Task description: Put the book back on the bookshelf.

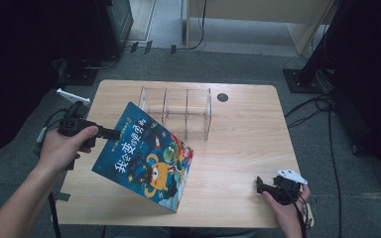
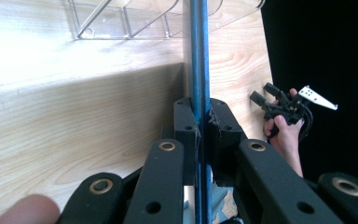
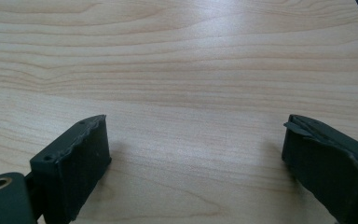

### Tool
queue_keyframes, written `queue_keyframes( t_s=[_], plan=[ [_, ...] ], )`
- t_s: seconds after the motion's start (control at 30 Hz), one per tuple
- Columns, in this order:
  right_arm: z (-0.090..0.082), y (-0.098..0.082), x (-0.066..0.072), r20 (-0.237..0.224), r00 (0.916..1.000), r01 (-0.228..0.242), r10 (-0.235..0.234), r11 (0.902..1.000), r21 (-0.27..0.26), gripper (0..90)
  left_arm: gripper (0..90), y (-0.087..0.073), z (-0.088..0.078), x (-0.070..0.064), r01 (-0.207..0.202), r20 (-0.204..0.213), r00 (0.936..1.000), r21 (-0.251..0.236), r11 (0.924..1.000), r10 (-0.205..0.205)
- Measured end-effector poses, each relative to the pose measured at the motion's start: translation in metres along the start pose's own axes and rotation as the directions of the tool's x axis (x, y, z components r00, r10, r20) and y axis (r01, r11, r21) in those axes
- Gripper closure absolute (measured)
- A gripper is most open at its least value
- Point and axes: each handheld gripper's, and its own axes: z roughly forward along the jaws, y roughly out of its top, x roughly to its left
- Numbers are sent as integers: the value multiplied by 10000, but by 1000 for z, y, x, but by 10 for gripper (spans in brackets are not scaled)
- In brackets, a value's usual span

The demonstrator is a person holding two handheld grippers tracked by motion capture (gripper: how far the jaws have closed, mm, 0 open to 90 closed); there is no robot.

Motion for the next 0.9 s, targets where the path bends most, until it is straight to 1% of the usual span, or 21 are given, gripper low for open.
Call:
queue_keyframes(
  t_s=[0.13, 0.27, 0.43, 0.47, 0.5, 0.6, 0.63, 0.73, 0.9],
  plan=[
    [0, 0, 0, -5, 10000, -1, 1, 10000, -2, 69, 853, 0, -6, -7, -195, -240, 9995, 13, 9998, 195],
    [0, 0, 0, 1, 10000, -2, 2, 10000, -2, 69, 853, 1, -14, -15, -400, -557, 9976, -3, 9992, 399],
    [0, 0, 0, 2, 10000, -3, 3, 10000, -2, 69, 854, 3, -27, -24, -684, -1110, 9915, 25, 9977, 683],
    [0, 0, 0, 2, 10000, -2, 2, 10000, -3, 69, 854, 4, -31, -26, -785, -1282, 9887, 40, 9969, 783],
    [0, 0, 0, 2, 10000, -2, 2, 10000, -3, 69, 854, 4, -31, -26, -785, -1282, 9887, 40, 9969, 783],
    [0, 0, 0, 1, 10000, -3, 3, 10000, -3, 69, 854, 4, -37, -29, -902, -1537, 9841, 6, 9959, 893],
    [0, 0, 0, 1, 10000, -3, 3, 10000, -3, 69, 854, 5, -39, -29, -915, -1573, 9834, -20, 9958, 900],
    [0, 0, 0, -3, 10000, 7, -7, 10000, -4, 69, 854, 7, -44, -27, -847, -1753, 9812, -124, 9963, 812],
    [0, 0, 0, -6, 10000, 5, -5, 10000, -6, 69, 854, 10, -52, -28, -890, -1999, 9764, -258, 9957, 821]
  ],
)
